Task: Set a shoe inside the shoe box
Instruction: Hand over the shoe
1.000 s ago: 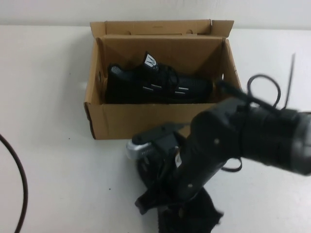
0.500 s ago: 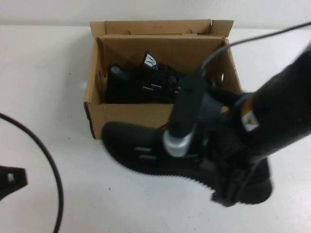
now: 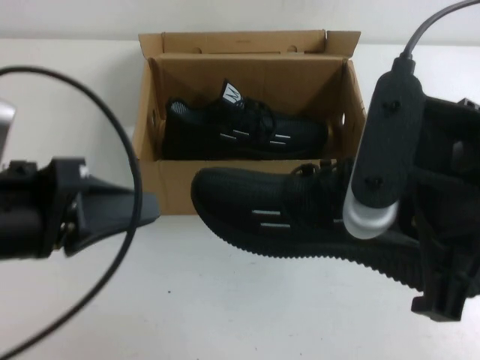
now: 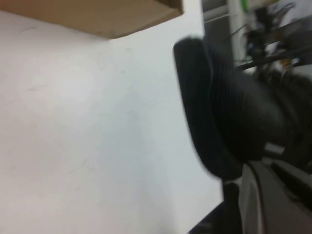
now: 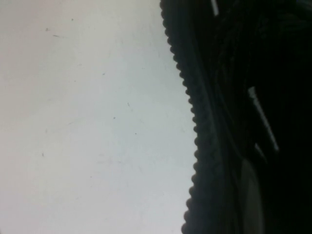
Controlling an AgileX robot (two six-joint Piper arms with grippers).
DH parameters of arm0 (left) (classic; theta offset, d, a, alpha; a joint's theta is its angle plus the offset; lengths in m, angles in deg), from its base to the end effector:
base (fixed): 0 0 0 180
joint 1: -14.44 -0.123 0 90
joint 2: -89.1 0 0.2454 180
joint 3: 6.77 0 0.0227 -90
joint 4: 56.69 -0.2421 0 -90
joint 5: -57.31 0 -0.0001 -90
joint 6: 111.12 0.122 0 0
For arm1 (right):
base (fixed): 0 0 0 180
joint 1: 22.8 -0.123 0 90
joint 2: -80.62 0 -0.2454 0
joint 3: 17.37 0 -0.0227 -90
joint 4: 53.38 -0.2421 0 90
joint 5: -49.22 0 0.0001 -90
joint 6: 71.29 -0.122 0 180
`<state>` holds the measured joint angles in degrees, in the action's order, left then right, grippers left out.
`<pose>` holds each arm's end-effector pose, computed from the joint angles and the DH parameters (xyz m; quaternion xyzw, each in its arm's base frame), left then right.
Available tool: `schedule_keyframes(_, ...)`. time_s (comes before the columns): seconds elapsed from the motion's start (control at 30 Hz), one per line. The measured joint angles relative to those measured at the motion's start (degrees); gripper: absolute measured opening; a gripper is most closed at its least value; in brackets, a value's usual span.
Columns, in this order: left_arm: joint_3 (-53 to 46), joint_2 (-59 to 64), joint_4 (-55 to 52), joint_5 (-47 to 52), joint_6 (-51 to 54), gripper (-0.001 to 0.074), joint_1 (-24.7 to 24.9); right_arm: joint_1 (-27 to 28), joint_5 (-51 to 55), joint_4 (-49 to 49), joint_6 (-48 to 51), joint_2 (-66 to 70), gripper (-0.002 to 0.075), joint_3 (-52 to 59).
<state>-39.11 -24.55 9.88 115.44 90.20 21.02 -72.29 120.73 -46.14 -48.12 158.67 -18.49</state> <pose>0.1894 -0.1176 0.2832 0.0128 0.8406 -0.4890 0.2326 0.1692 0.1756 0.3368 -0.5714 0.7719 0.0004 0.2786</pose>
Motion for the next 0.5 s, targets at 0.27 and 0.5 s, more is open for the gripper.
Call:
schedule_keyframes(0.27,0.0,8.4,8.7,-0.6,4.4,0.0008,0.0,0.0,0.5,-0.7,0.5,-0.1,-0.0008,0.0)
schedule_keyframes(0.5,0.0,12.7,8.7,2.5,6.5,0.0020,0.0,0.0,0.2,-1.0,1.1,-0.1,-0.0008,0.0)
